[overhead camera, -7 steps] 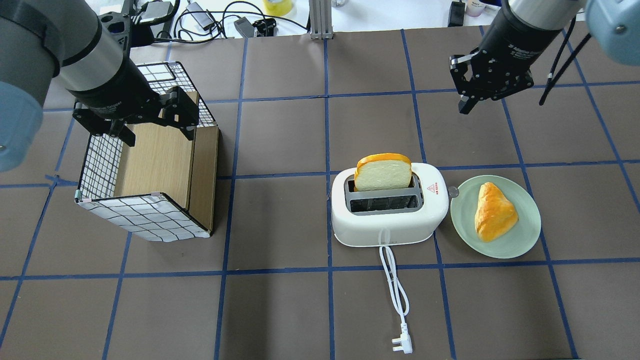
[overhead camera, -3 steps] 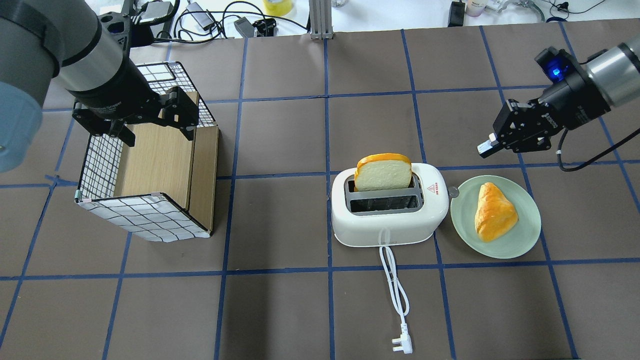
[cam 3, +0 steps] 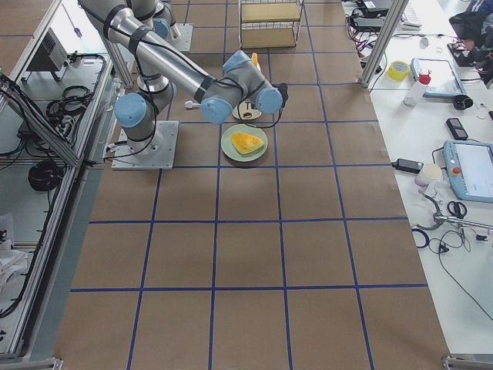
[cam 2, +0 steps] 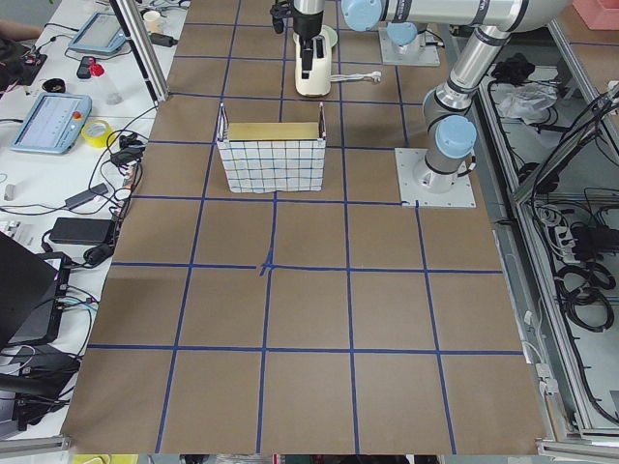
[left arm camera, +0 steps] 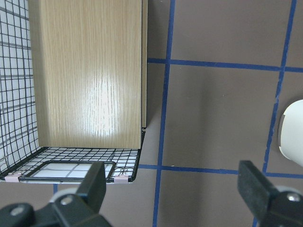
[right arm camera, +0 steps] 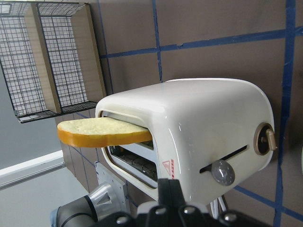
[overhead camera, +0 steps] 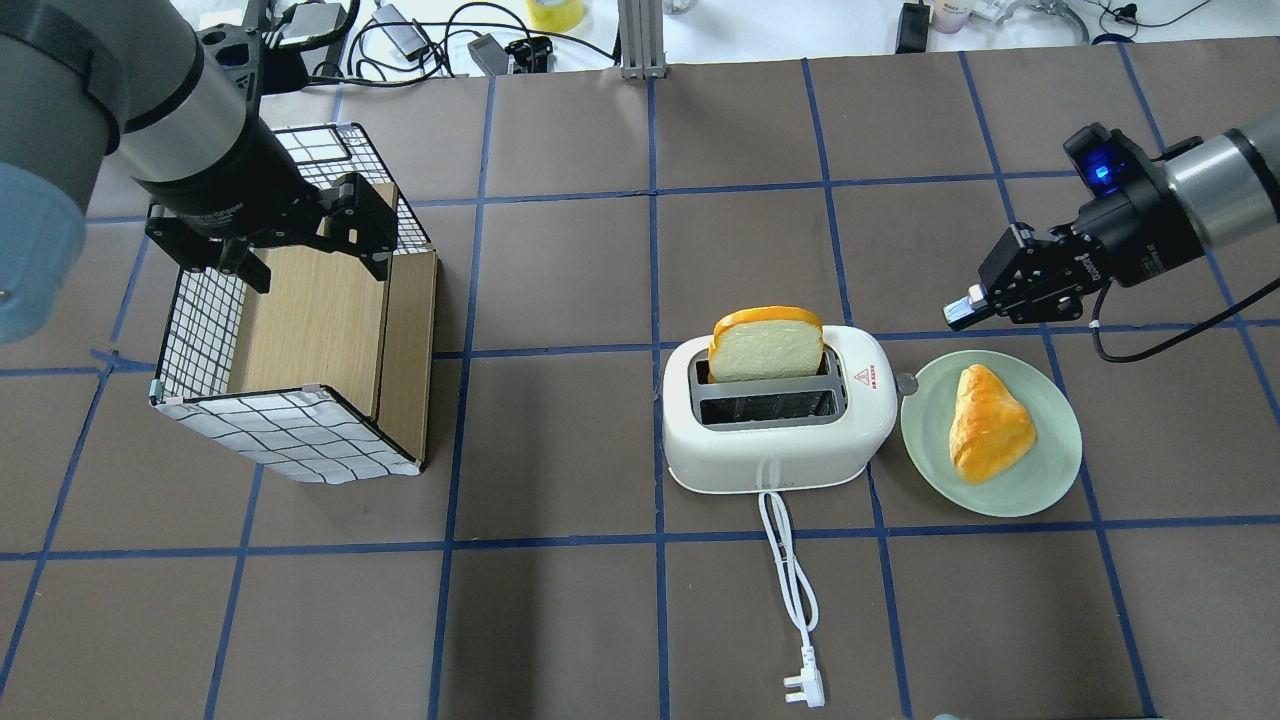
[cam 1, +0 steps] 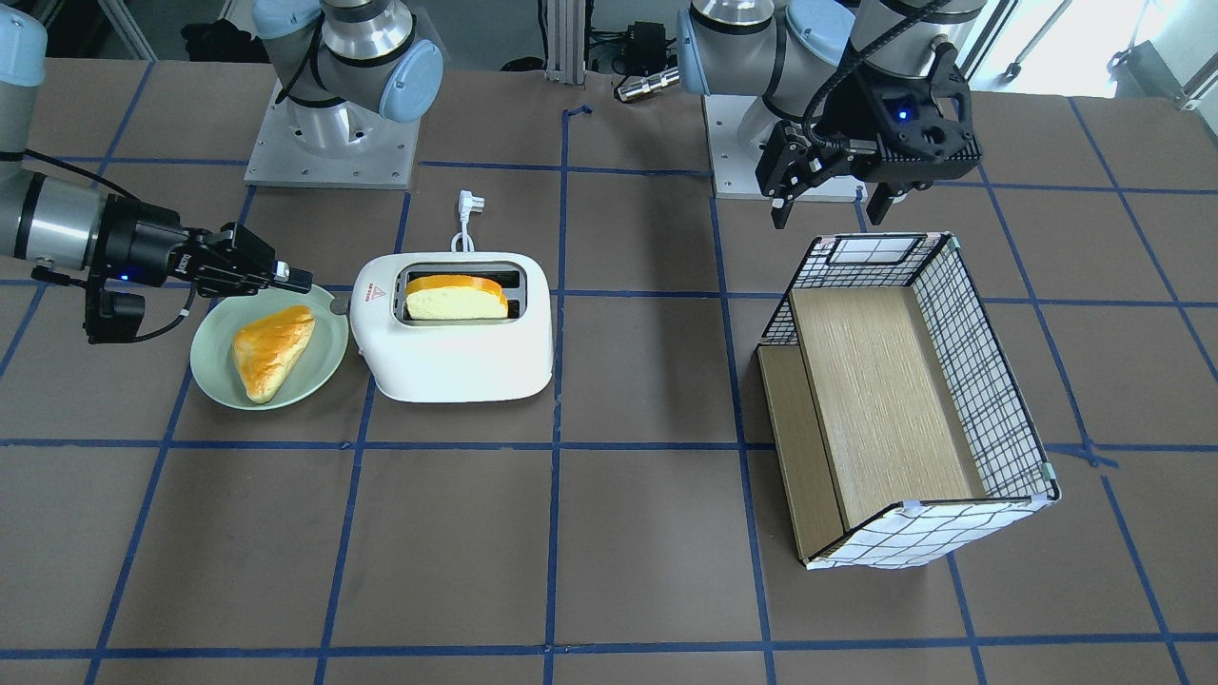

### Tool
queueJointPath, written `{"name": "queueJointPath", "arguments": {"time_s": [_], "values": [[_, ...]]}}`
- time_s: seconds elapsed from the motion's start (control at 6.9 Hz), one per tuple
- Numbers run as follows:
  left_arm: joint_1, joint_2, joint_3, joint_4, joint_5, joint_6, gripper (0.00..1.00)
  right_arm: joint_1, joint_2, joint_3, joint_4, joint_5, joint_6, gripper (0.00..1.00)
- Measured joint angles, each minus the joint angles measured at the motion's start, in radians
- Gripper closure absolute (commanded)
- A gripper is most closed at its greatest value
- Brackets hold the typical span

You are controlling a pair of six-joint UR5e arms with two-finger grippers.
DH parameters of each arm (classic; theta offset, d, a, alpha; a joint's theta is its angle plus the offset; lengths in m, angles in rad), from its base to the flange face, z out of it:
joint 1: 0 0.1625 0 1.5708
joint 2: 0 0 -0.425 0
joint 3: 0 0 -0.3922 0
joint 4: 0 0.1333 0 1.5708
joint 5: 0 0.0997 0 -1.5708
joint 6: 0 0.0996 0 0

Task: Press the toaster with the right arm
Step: 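Move the right gripper outward and lower it beside the toaster's lever side, then push the toaster lever down with the right gripper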

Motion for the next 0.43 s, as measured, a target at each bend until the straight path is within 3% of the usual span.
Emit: {"name": "queueJointPath", "arguments": {"time_s": [0.43], "values": [[0.0,0.0,0.0,0.0,0.001,0.0,0.0,-0.017,0.026,0.056,-0.012,0.045,-0.13,1.0]]}}
